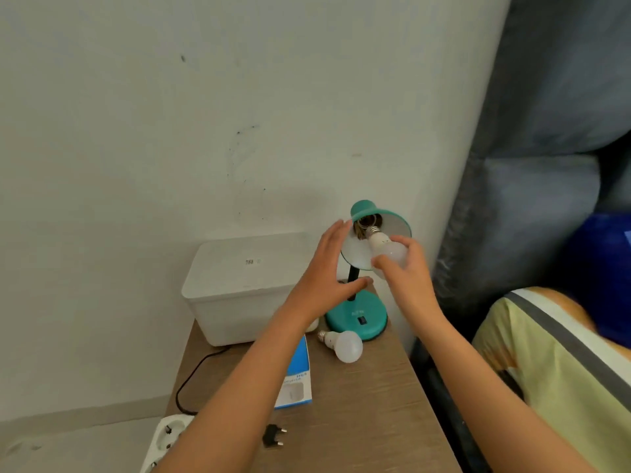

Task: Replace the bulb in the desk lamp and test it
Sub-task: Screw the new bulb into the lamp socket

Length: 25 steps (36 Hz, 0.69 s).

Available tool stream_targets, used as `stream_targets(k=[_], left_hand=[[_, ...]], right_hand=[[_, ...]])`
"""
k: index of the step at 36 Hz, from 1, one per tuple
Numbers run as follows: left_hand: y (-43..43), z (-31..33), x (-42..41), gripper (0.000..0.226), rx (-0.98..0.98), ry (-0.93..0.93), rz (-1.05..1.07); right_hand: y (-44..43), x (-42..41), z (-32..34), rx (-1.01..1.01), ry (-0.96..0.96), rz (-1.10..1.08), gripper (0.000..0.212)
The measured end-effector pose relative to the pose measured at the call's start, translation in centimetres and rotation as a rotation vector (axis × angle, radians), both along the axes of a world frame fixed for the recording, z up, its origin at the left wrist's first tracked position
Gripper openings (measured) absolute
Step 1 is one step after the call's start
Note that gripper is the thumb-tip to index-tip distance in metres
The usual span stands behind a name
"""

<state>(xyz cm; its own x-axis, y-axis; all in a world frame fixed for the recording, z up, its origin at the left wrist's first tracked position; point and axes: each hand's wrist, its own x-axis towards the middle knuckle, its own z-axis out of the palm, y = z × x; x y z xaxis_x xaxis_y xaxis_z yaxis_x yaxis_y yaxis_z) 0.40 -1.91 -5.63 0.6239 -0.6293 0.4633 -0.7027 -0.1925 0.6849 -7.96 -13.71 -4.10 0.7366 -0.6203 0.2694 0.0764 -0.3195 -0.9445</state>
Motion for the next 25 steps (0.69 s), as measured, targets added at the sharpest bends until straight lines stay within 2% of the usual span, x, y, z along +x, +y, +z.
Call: stream_targets(k=[3, 6, 11, 18, 20, 23, 25], left_hand=[[-1.8, 0.3, 1.9, 0.105, 0.051, -0.063, -0.057], [-2.8, -0.1, 3.6, 0.108, 0.069, -0.108, -0.106], [-3.4, -1.0, 5.1, 0.103, 0.037, -0.198, -0.118], [-3.0, -1.0, 5.7, 0.096, -0.012, -0.233, -0.125], [-3.0, -1.1, 5.7, 0.099, 0.0, -0.234, -0.122], [-3.0, -1.1, 5.6, 0.102, 0.003, -0.233, -0.115], [-3.0, -1.2, 5.5, 0.102, -0.005, -0.222, -0.114]], right_hand=[[-0.6, 1.6, -0.4, -0.048, -0.016, -0.002, 0.054], [-1.0, 2.9, -0.8, -0.068, -0.055, -0.002, 0.055], [-0.8, 4.4, -1.1, -0.136, -0.098, -0.015, 0.052], [-1.2, 5.0, -1.5, -0.257, -0.018, 0.02, 0.054], [-1.2, 4.9, -1.1, -0.218, -0.023, -0.009, 0.05], [-0.9, 4.9, -0.2, 0.01, -0.057, -0.076, 0.046], [-0.6, 5.0, -0.2, 0.043, -0.055, -0.106, 0.048]])
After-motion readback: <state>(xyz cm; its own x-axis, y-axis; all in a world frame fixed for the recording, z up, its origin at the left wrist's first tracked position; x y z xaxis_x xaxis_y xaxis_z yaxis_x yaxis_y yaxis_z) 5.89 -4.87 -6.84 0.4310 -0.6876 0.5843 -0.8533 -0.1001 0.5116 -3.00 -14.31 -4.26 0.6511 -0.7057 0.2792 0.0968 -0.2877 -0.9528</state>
